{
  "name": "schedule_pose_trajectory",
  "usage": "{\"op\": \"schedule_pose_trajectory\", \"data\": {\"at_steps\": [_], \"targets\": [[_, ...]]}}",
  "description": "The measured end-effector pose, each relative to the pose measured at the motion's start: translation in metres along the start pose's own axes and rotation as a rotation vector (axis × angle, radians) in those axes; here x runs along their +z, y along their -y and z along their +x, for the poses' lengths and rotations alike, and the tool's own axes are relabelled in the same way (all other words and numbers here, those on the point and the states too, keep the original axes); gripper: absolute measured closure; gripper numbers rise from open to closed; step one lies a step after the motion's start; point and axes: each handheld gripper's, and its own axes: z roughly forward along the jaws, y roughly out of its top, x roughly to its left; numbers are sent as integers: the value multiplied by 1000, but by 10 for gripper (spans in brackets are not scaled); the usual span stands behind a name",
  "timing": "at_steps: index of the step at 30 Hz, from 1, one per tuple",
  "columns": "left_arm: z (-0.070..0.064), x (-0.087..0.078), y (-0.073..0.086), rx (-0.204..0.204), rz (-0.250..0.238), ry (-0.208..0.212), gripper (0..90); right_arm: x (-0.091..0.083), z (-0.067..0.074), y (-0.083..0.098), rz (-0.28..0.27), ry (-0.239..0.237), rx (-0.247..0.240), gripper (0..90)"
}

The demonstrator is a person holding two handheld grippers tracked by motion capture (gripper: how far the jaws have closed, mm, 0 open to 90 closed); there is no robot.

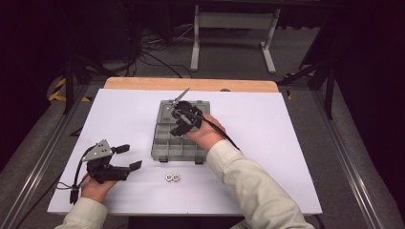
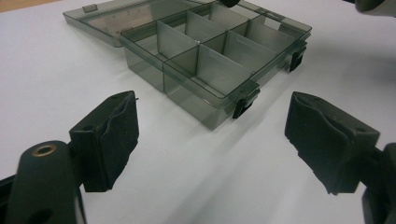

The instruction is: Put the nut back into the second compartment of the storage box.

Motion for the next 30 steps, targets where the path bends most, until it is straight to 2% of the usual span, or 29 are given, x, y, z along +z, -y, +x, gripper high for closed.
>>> {"op": "schedule_pose_trajectory", "data": {"at_steps": [3,7,8,13,14,19,30], "targets": [[0,0,0,1,0,-1,183,-11,9,1,-14,-18,-21,447],[0,0,0,2,2,1,183,-19,20,4,-21,-20,-50,390],[1,0,0,6,2,0,183,-23,26,6,-24,-16,-66,353],[0,-1,0,0,-2,0,182,-31,37,12,-41,-34,-74,280],[0,0,0,0,-2,0,182,-34,42,15,-38,-26,-89,257],[0,0,0,-1,-4,2,182,-39,51,22,-29,-23,-115,244],[0,0,0,-2,-5,0,181,-45,64,36,-24,-33,-132,240]]}}
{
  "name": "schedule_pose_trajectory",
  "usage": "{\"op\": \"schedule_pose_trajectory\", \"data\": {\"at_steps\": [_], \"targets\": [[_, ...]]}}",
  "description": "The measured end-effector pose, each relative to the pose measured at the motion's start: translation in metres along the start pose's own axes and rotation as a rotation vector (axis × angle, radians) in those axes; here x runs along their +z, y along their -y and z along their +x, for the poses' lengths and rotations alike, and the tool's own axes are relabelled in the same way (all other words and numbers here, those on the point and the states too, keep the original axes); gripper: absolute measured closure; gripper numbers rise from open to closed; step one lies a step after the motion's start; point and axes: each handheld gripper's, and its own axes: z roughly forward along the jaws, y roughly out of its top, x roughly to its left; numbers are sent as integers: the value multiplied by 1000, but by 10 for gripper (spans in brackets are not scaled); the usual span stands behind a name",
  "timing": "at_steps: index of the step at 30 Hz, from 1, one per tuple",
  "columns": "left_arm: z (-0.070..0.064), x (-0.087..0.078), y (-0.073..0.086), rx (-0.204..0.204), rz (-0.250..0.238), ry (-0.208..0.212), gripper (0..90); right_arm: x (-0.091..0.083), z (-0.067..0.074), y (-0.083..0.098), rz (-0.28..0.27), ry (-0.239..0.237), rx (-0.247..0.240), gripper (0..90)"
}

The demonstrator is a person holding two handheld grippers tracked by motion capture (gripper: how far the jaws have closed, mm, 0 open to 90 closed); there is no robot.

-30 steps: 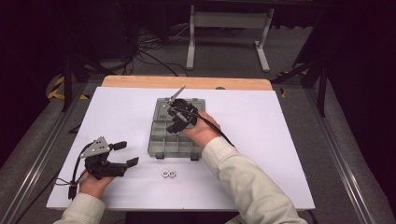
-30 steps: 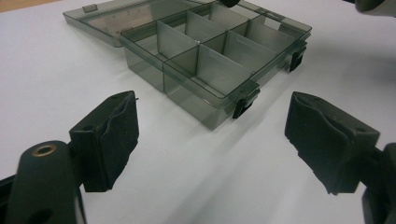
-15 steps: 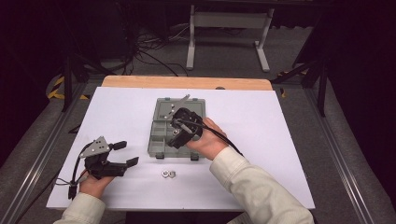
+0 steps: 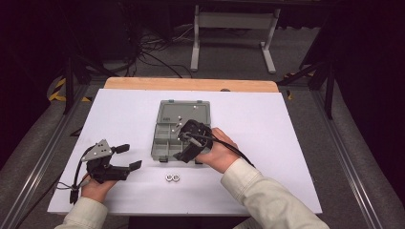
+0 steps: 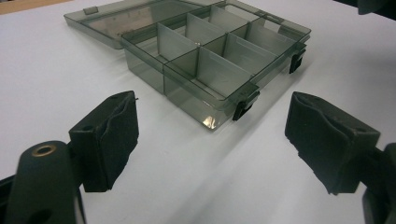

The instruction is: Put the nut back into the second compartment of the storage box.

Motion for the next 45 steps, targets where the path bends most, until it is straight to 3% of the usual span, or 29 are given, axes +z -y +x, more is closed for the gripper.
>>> {"op": "schedule_pose_trajectory", "data": {"at_steps": [23,45], "targets": [[-1,0,0,3,2,-3,181,26,28,16,65,0,-80,272],[-1,0,0,4,2,-2,180,57,42,26,138,-71,-82,301]]}}
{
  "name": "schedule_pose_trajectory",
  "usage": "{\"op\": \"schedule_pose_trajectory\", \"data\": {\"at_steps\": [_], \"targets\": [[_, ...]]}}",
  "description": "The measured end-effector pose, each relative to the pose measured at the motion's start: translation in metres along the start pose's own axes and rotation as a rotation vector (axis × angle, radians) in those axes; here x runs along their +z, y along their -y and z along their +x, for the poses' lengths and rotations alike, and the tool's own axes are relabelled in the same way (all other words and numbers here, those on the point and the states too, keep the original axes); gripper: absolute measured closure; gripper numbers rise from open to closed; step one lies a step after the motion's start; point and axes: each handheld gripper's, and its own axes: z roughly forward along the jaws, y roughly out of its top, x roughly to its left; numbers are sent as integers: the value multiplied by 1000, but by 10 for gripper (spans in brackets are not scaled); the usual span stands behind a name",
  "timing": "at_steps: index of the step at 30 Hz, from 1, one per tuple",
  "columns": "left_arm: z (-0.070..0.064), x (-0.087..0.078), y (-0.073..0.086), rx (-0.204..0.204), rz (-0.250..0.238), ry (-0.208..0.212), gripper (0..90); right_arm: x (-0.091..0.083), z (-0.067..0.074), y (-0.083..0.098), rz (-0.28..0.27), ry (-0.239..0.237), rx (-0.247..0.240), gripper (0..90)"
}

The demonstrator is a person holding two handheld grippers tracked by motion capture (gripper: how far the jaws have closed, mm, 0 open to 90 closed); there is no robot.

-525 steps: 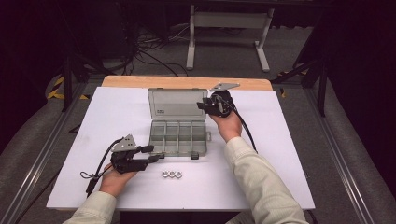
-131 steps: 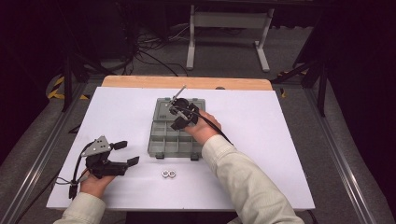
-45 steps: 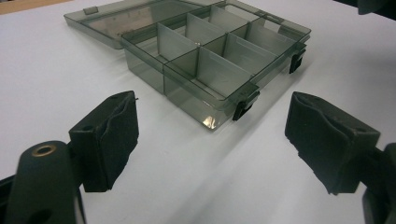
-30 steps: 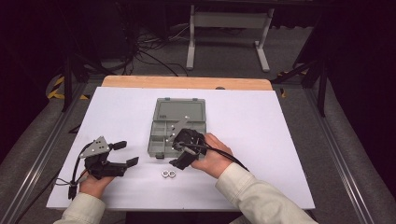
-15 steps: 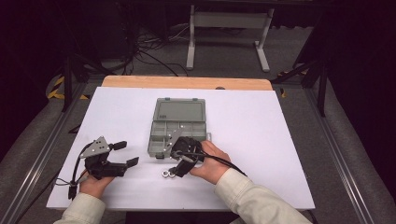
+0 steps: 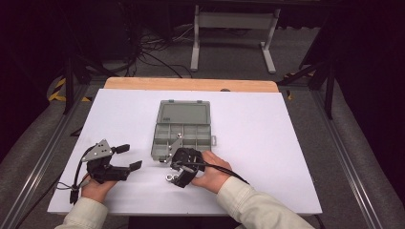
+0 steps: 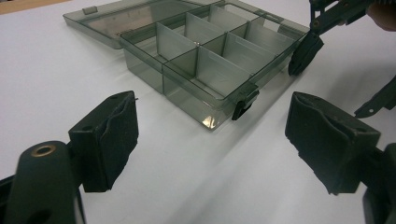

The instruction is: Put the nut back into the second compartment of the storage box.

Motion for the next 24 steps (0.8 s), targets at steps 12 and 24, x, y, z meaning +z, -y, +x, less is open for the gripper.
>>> {"op": "schedule_pose_trajectory", "data": {"at_steps": [12,24], "targets": [[0,0,0,0,0,1,179,14,3,-1,27,-14,-6,335],[0,0,0,-1,0,0,179,22,5,-1,70,-27,1,461]]}}
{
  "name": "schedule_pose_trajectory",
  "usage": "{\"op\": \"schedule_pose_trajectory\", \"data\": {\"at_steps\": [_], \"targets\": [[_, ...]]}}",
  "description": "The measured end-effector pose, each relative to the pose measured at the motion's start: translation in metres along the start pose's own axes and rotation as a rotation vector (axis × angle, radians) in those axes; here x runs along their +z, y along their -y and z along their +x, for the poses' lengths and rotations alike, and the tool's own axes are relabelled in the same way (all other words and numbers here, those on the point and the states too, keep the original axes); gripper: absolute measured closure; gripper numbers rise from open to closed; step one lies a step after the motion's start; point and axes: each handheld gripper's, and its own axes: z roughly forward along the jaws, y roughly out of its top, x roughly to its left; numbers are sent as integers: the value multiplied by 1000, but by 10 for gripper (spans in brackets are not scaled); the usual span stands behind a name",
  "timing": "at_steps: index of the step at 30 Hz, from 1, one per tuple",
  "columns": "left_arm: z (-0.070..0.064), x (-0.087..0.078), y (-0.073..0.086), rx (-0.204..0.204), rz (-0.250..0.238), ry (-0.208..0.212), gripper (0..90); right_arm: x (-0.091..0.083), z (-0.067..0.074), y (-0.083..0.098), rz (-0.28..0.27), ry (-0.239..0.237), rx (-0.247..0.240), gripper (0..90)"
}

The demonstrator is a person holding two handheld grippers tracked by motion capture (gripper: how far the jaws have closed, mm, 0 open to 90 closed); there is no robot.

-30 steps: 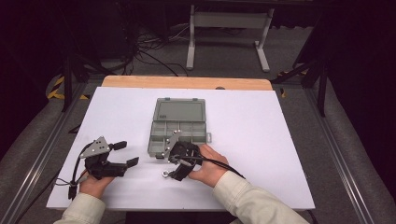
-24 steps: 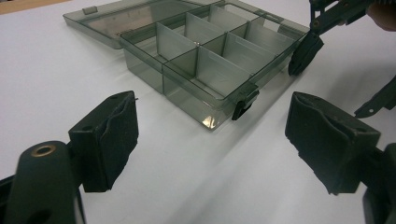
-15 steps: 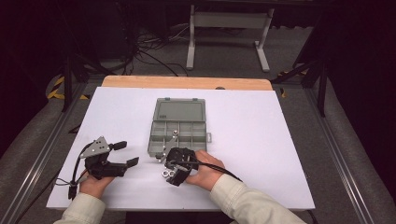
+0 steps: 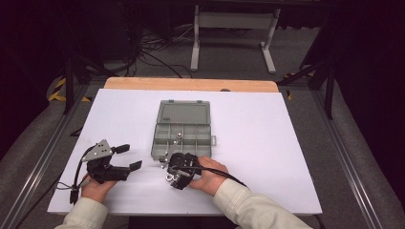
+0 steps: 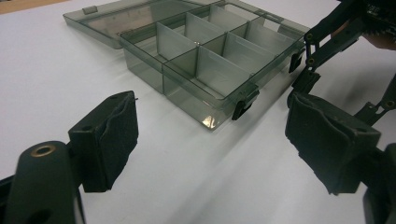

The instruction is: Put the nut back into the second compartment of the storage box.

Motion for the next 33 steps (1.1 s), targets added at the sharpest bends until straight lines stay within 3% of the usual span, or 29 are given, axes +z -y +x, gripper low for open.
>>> {"op": "schedule_pose_trajectory", "data": {"at_steps": [15,26,33], "targets": [[0,0,0,-1,1,2,179,1,1,-5,15,15,-11,668],[0,0,0,1,3,3,179,-2,3,-5,14,31,-9,697],[0,0,0,0,3,4,179,-14,3,-7,-1,36,-18,697]]}}
